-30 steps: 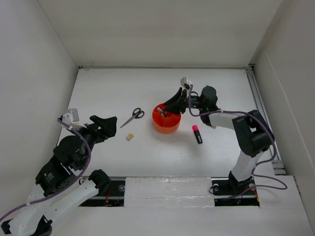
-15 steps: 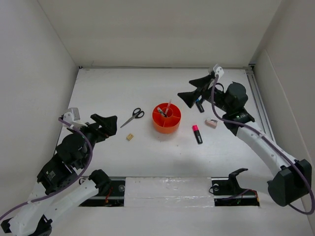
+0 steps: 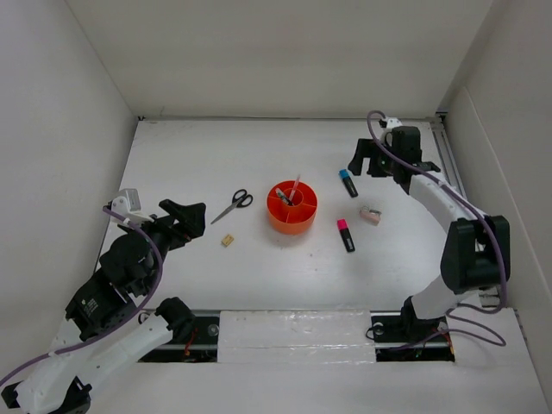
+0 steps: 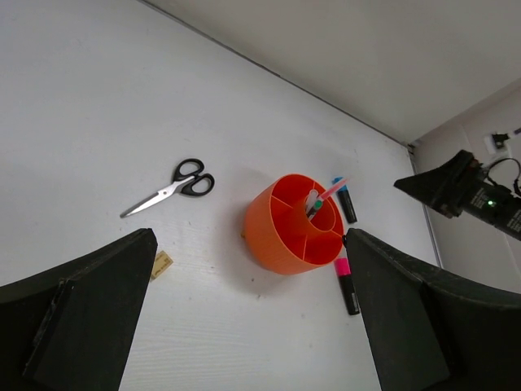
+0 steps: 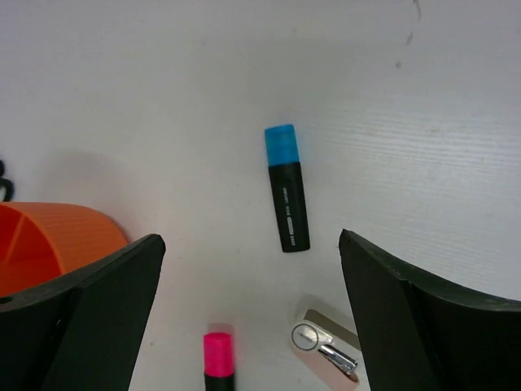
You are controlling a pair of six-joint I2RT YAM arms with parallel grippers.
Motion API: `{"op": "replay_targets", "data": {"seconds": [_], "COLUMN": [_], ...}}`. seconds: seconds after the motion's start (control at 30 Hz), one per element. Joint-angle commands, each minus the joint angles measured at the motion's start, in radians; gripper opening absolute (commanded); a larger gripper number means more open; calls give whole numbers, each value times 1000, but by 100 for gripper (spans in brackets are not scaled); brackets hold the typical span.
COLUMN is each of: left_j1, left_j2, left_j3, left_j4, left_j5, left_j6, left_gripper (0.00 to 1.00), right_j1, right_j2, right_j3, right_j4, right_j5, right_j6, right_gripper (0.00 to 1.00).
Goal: Sort the stationery into containers
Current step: Pick up the pen from the center of the board.
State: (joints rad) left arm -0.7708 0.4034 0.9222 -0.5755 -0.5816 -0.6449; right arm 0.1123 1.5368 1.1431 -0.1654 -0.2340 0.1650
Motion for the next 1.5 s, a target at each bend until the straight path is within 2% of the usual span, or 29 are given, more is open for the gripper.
{"op": "replay_targets", "data": {"seconds": [0.0,0.17,0.47,0.5,0.53,0.67,0.8,0.9,1.23,1.3,1.33,1.43,1.47], "left_j1": [2,2,2,2,2,2,2,2,2,2,2,2,2], "left_j2": [12,12,22,22,22,31,31,22,22,22,12,12,12], "left_j3": [0,0,0,0,0,0,0,0,0,0,0,0,0], "left_j4": [12,12,12,12,12,12,12,12,12,12,12,12,12], "left_j5": [-15,-15,-6,-6,-6,3,3,3,3,3,3,3,3], "left_j6": [-6,-6,-6,-6,-6,-6,4,4,4,4,4,4,4], "left_gripper": [100,100,100,100,100,100,100,100,100,100,100,100,100], "right_j1": [13,32,55,70,79,90,101,110,119,119,119,119,119], "right_j2": [86,204,368,378,378,402,440,466,523,532,533,542,542], "right_j3": [72,116,182,182,208,248,293,322,385,397,408,417,417], "right_j4": [-91,-121,-111,-121,-131,-173,-244,-292,-402,-422,-422,-447,-447], "right_j5": [67,143,145,175,185,220,248,274,297,297,297,288,288], "right_j6": [-36,-36,-45,-45,-45,-45,-56,-56,-97,-116,-116,-128,-140], "right_gripper": [94,90,85,84,79,79,74,65,63,55,44,33,24]}}
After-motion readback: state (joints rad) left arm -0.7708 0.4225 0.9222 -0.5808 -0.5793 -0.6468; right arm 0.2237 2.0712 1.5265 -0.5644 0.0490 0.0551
